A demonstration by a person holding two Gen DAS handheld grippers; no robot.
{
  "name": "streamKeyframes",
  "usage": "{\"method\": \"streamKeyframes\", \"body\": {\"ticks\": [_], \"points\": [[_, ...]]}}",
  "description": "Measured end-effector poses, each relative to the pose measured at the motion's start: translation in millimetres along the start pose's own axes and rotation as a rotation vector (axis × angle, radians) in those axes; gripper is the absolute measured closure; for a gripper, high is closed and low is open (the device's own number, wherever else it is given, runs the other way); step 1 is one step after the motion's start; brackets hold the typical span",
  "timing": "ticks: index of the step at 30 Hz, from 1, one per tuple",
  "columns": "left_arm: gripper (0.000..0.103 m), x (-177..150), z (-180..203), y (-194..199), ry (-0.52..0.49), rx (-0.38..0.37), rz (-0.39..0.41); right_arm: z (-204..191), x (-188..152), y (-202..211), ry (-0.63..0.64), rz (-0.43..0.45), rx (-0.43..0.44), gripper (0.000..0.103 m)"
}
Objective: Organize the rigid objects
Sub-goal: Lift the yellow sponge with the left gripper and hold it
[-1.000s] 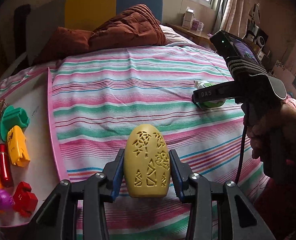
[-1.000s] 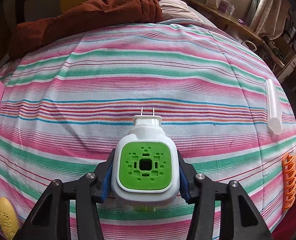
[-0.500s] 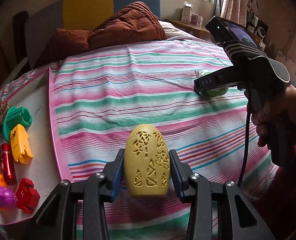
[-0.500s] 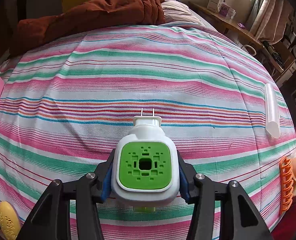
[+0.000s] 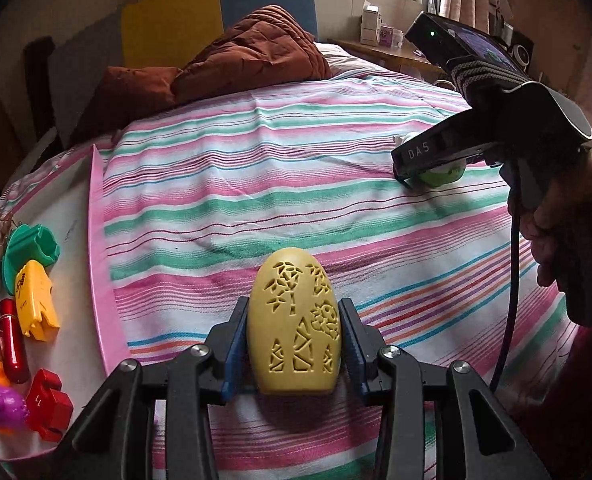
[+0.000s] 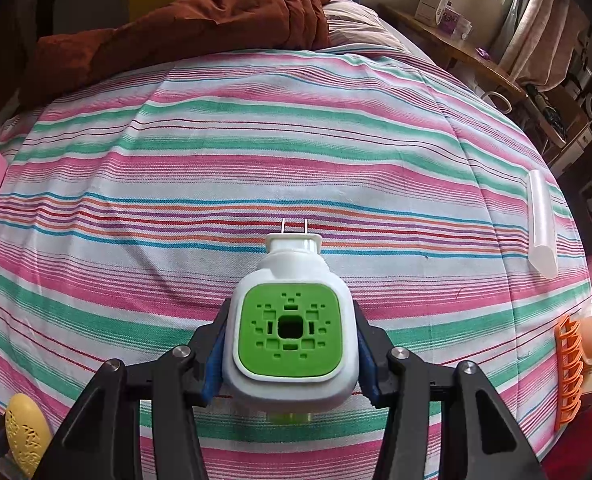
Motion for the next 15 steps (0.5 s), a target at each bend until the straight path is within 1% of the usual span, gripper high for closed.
{"method": "streamKeyframes", "body": {"ticks": [4, 6, 12, 15], "points": [[0.059, 3.3, -0.9, -2.9, 0.011, -0.006, 0.007, 3.9, 0.5, -1.6, -0.028, -0.012, 0.011, 0.045], [0.059, 4.2, -2.4, -3.8, 0.024, -0.013, 0.008, 7.7, 0.8, -3.1, -0.055, -0.024, 0.02, 0.04], [0.058, 5.0, -4.2, -4.4, 0.042, -0.038, 0.01, 15.3, 2.1, -3.5, -0.135, -0.05, 0.08, 0.038], [0.056, 5.6, -6.4, -2.8, 0.068, -0.075, 0.01, 23.2, 4.5, -1.6, -0.232, -0.052, 0.14, 0.038]]}}
Point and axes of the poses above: each gripper's, at about its wrist camera, not at the fingertips, and y roughly against the way its jaws point, z to its right, x to its top, the point moved 9 cm from there along -y, roughly the way its jaws point, and after that the axes turned 3 degrees about z, right-handed, at the moved point
